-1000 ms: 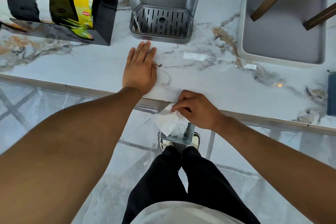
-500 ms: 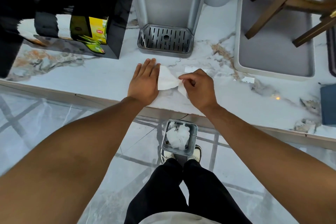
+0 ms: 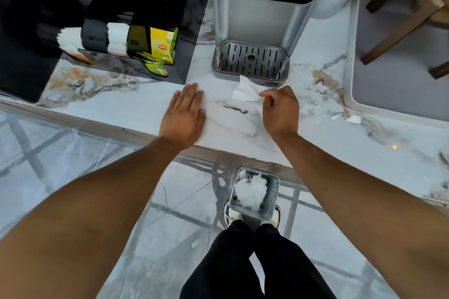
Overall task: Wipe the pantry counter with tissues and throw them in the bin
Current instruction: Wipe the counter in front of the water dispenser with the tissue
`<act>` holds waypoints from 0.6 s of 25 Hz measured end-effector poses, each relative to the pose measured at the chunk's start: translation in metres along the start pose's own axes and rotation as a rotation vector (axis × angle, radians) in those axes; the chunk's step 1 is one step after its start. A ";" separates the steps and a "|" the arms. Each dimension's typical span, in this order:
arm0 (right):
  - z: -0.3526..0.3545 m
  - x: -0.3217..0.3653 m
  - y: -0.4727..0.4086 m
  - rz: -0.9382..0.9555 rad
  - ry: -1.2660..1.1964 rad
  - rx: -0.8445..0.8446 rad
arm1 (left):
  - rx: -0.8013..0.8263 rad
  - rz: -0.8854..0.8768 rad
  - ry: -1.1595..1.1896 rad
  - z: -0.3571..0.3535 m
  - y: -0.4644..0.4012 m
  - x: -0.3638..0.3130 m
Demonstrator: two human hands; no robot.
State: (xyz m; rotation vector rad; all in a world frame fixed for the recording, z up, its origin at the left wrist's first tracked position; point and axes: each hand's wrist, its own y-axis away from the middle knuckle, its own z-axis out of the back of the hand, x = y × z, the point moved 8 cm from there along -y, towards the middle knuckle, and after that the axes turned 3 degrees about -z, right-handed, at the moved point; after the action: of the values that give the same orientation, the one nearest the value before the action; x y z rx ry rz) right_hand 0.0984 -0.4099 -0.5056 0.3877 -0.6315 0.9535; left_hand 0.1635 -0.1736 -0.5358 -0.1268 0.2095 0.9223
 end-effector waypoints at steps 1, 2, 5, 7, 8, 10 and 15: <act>0.000 -0.001 0.008 0.050 0.000 0.016 | -0.020 -0.003 0.010 -0.001 0.001 0.000; 0.001 -0.003 0.019 0.113 -0.005 0.046 | -0.036 -0.007 0.022 -0.001 0.002 0.000; 0.004 -0.015 0.060 0.226 -0.053 0.195 | -0.053 -0.024 0.049 -0.001 0.002 0.004; 0.006 -0.028 0.086 0.218 -0.095 0.329 | -0.058 -0.030 0.059 0.000 0.001 0.005; 0.007 -0.033 0.097 0.224 -0.097 0.401 | -0.059 -0.029 0.064 0.001 0.002 0.004; 0.009 -0.037 0.115 0.265 -0.072 0.508 | -0.059 -0.031 0.063 0.001 0.002 0.002; 0.005 0.017 0.073 0.314 -0.124 0.304 | -0.048 -0.024 0.057 0.004 0.003 0.001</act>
State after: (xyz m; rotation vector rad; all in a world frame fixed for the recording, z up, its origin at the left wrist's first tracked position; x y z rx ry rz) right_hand 0.0420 -0.3627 -0.4881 0.6337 -0.6735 1.3401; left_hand 0.1626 -0.1702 -0.5323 -0.1995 0.2388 0.9003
